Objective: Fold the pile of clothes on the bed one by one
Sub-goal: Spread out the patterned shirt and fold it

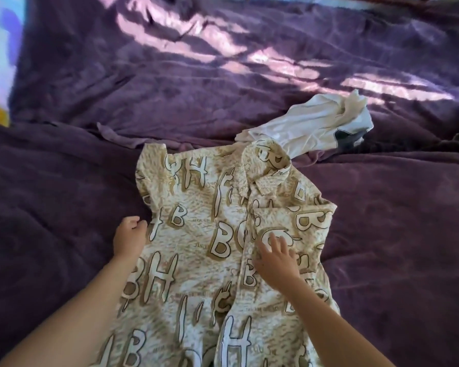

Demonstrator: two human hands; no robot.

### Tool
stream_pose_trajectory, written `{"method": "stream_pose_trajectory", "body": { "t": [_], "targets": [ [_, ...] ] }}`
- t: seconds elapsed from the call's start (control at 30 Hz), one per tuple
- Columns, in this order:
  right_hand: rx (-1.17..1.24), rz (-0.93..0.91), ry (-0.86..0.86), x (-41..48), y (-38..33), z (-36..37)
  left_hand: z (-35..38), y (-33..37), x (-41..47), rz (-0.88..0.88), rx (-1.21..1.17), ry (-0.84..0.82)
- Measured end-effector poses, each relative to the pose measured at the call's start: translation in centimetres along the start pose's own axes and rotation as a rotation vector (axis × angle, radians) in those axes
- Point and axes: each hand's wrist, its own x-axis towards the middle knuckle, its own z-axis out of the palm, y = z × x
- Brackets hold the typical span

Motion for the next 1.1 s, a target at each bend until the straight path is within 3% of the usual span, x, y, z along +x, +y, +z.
{"method": "stream_pose_trajectory", "body": {
  "t": [0.17,0.33,0.47,0.67,0.73,0.83,0.9,0.97,1.0,1.07,1.1],
  "targets": [
    [0.139,0.046,-0.155,2.2,-1.0,0.6,1.8,1.2,5.3,-0.35,-0.387,-0.275],
    [0.283,0.097,-0.167,2.4,-0.6,0.4,2.1,3.5,6.2,-0.56,-0.63,-0.571],
    [0.407,0.122,-0.081,1.7,-1.2,0.3,1.9,4.3,5.0,-0.468,-0.801,-0.536],
    [0.543,0.056,0.1,-1.1,-1.9,0.5,-1.7,3.5,6.2,-0.561,-1.117,-0.28],
    [0.555,0.054,0.11,-2.2,-1.8,0.6,-2.4,2.5,7.4,-0.428,-1.059,-0.092],
    [0.561,0.097,0.163,-2.4,-0.6,2.1,-2.7,2.7,6.7,-0.065,-0.919,0.284],
    [0.522,0.13,0.189,-2.8,-0.4,2.2,-1.7,4.0,3.7,0.351,-0.675,0.423],
    [0.505,0.143,0.23,-3.1,-0.2,2.2,0.7,4.4,0.0,1.021,-0.168,0.285],
    [0.514,0.151,0.246,-3.2,-0.1,2.0,2.0,3.8,-1.1,1.247,0.071,0.124],
    [0.53,0.154,0.256,-3.5,0.1,1.4,4.4,1.6,-2.1,1.406,0.389,-0.156],
    [0.526,0.154,0.271,-3.6,0.2,0.9,5.3,0.4,-2.3,1.384,0.526,-0.262]
  ]
}}
